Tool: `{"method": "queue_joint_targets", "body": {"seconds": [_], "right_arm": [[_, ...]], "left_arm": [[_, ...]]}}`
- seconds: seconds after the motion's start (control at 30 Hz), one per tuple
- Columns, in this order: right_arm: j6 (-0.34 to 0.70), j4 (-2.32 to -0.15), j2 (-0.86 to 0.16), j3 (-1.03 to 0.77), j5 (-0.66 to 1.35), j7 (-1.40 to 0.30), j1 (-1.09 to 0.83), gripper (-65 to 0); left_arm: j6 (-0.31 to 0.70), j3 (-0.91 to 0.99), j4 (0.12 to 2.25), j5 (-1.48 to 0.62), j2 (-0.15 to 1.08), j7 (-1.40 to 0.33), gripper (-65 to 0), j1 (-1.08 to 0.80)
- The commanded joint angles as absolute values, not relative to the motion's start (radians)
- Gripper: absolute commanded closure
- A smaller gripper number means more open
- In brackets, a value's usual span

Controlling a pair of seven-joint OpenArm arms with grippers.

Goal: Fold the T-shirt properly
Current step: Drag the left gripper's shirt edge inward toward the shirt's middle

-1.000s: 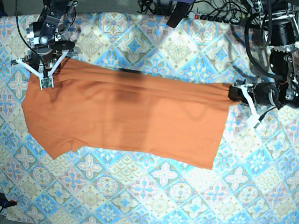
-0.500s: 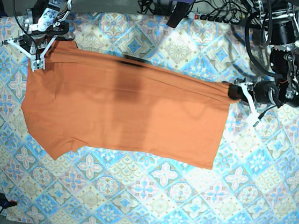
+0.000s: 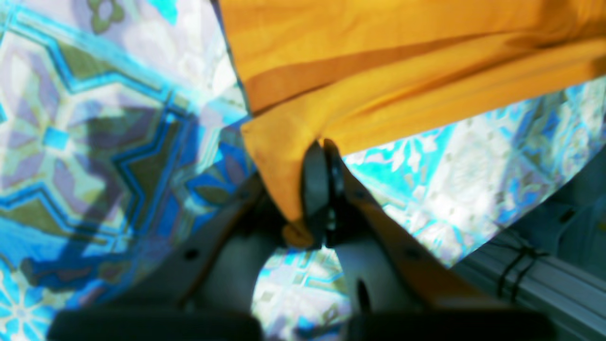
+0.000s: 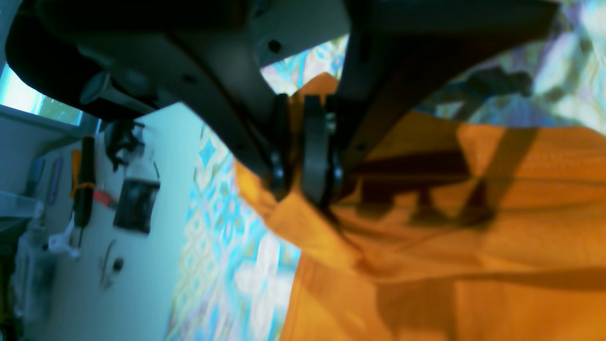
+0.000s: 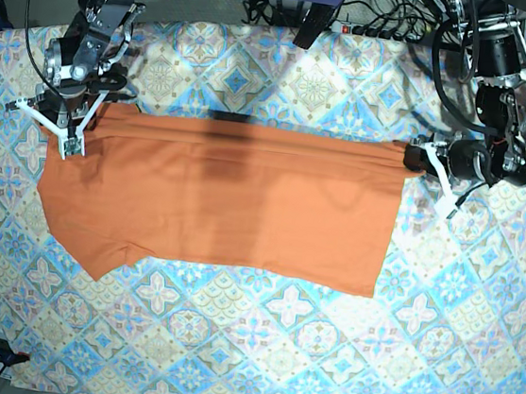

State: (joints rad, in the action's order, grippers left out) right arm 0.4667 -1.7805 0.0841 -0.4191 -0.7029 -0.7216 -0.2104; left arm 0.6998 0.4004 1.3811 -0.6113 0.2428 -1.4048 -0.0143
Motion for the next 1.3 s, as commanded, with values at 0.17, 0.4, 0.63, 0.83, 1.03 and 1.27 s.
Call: {"method": "queue_joint_targets", "body": {"seconds": [0.17,0.4,0.63,0.83,1.03,1.27], "right_arm": [[0.45,-1.689,0.035,-0.377,-0.72,-0.723,-0.171,-2.6],[0.45,-1.667,0.012,-0.364,-0.72,-0.719,-0.16,-2.8],[0.45,-1.666,-0.016,-0.363,-0.72,-0.723,-0.131,-2.9],[0.45,-1.664,-0.016,-0.363,-0.72,-0.723,-0.131,-3.0],[0.45,-1.629,-0.015,-0.36,-0.72,-0.725,-0.117,-3.1],[0.45,-1.624,-0.015,-0.364,-0.72,-0.725,-0.094,-3.2]], "left_arm": [[0.698,0.321,1.395,-0.42,0.26,-1.396,0.0,0.042],[0.698,0.326,1.4,-0.318,0.248,-1.396,0.0,0.096],[0.698,0.32,1.4,-0.308,0.246,-1.396,0.0,0.134],[0.698,0.32,1.4,-0.308,0.246,-1.396,0.0,0.139],[0.698,0.321,1.4,-0.308,0.246,-1.396,-10.7,0.139],[0.698,0.326,1.4,-0.308,0.246,-1.396,-20.2,0.14]]}}
